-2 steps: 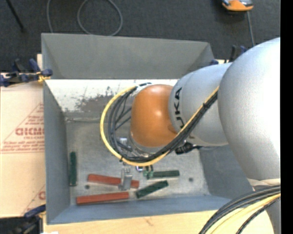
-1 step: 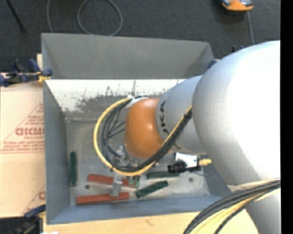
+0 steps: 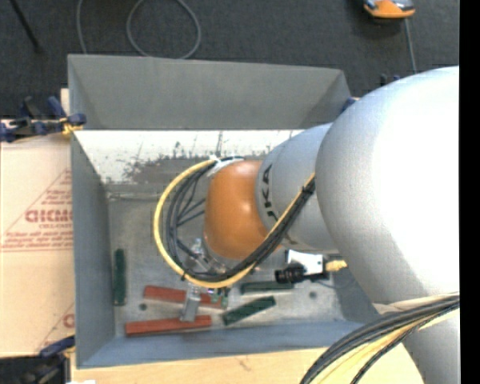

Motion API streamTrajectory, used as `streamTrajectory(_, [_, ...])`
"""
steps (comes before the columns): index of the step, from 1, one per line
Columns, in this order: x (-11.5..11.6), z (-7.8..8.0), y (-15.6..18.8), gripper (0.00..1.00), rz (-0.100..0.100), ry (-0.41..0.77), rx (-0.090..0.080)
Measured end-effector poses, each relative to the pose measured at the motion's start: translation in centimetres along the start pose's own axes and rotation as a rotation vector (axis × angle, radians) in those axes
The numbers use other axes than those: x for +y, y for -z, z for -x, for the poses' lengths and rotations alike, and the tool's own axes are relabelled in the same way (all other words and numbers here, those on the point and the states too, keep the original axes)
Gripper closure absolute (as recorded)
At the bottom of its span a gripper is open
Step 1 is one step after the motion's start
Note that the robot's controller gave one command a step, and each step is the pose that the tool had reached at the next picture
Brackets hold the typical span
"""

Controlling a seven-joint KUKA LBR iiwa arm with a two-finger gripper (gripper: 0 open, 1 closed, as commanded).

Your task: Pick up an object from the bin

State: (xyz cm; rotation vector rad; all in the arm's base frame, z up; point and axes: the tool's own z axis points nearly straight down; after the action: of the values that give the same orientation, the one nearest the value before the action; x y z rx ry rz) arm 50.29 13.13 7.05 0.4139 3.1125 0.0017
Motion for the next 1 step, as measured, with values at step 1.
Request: streamTrajectory(1, [0.01,0.06,0.05,1.00,0.001,-0.002,-0.001])
